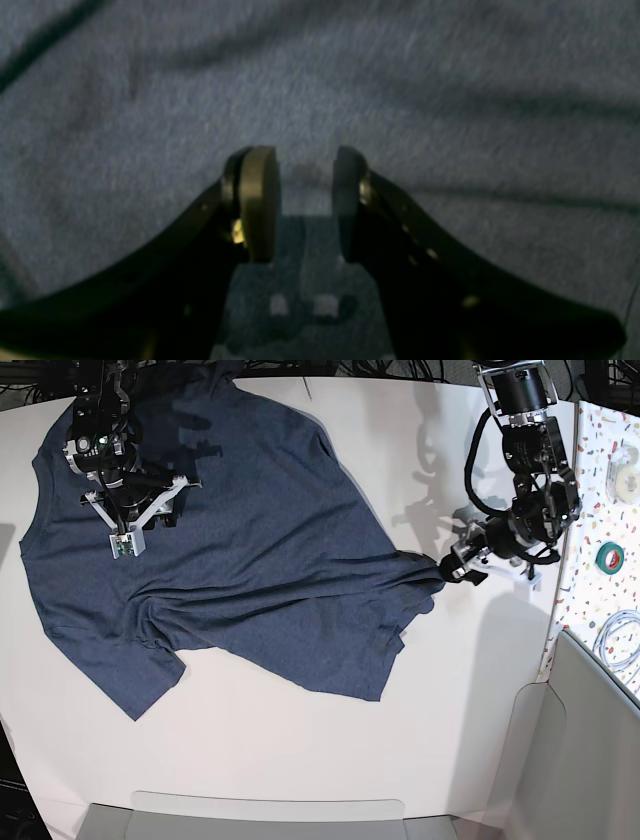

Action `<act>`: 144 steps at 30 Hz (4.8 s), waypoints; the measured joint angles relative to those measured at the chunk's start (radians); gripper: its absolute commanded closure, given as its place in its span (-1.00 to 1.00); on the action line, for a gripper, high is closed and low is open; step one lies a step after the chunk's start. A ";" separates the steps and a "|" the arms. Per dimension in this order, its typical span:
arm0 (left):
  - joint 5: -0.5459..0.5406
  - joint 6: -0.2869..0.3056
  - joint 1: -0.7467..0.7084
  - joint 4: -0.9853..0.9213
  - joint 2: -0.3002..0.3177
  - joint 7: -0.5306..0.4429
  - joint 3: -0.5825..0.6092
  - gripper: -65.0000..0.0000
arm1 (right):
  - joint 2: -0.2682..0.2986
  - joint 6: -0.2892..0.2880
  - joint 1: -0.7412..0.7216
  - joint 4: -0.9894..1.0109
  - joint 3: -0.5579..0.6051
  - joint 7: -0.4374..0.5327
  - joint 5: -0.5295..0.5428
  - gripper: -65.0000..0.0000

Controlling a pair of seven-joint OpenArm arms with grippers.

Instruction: Layout the t-shirt on the table in an organized manner, then fold the t-shirt properly

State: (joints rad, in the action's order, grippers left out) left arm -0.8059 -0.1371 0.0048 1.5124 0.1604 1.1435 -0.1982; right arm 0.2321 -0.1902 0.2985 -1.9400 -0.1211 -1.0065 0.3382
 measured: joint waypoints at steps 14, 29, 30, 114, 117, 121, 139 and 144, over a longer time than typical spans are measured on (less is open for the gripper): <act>0.036 0.099 -0.020 0.037 -0.047 -0.026 0.020 1.00 | 0.014 0.000 0.001 0.000 0.002 0.000 -0.002 0.37; 0.059 0.111 -0.158 0.249 -0.049 -0.011 -0.126 1.00 | 0.084 0.000 -0.026 0.092 0.002 0.000 -0.003 0.37; 0.059 0.111 -0.166 0.259 -0.047 -0.012 -0.127 1.00 | 0.086 0.000 -0.015 0.078 0.001 0.005 -0.001 0.37; -0.007 0.270 0.145 0.364 0.063 0.153 0.073 1.00 | 0.158 0.000 -0.447 0.711 -0.234 0.170 -0.280 1.00; 0.009 0.269 0.264 0.208 0.036 0.161 0.222 1.00 | 0.149 0.005 -0.448 0.711 -0.236 0.178 -0.283 1.00; 0.005 0.273 0.351 -0.017 -0.019 0.132 0.347 1.00 | 0.146 0.008 -0.437 0.687 -0.234 0.173 -0.283 1.00; 0.008 0.266 0.562 -0.423 -0.039 -0.389 0.647 1.00 | 0.141 0.007 -0.407 0.652 -0.237 0.167 -0.283 1.00; 0.008 0.261 0.563 -0.506 -0.042 -0.416 0.648 1.00 | 0.129 0.011 -0.407 0.650 -0.237 0.170 -0.292 1.00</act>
State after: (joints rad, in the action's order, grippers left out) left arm -0.7979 0.1242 0.5674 1.0065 0.1184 0.7277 0.4500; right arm 0.3611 -0.1791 -0.1085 -1.2903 -0.3576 -0.8368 0.0460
